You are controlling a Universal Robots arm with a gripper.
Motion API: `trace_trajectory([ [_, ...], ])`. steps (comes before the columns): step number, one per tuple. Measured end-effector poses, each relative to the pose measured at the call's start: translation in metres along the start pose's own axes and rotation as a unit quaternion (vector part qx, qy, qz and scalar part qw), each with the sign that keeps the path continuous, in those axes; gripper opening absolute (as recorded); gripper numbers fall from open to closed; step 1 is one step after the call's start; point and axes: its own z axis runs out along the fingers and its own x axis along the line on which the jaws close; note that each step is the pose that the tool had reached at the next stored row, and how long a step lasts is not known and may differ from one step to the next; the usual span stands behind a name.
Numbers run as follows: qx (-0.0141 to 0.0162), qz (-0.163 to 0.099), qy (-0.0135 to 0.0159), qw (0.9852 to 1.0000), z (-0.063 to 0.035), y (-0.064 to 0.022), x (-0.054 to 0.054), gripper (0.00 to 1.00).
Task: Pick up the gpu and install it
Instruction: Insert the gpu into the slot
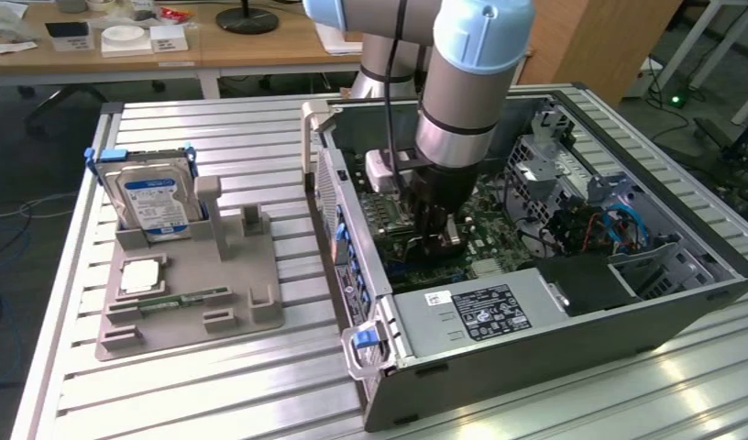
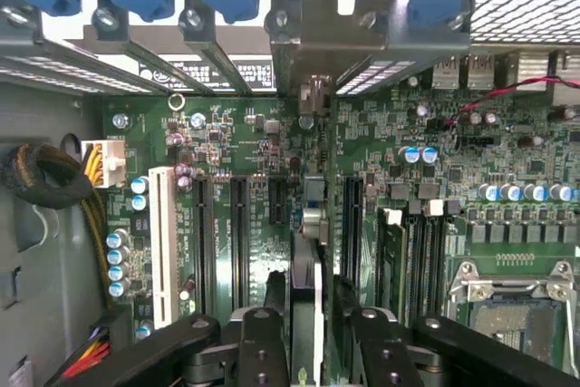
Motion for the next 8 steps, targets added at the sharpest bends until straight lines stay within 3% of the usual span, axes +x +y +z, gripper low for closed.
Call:
trace_trajectory([
  [8,0.0023,0.0,0.0,1.0,-0.0321,-0.0012,-0.001,0.34],
])
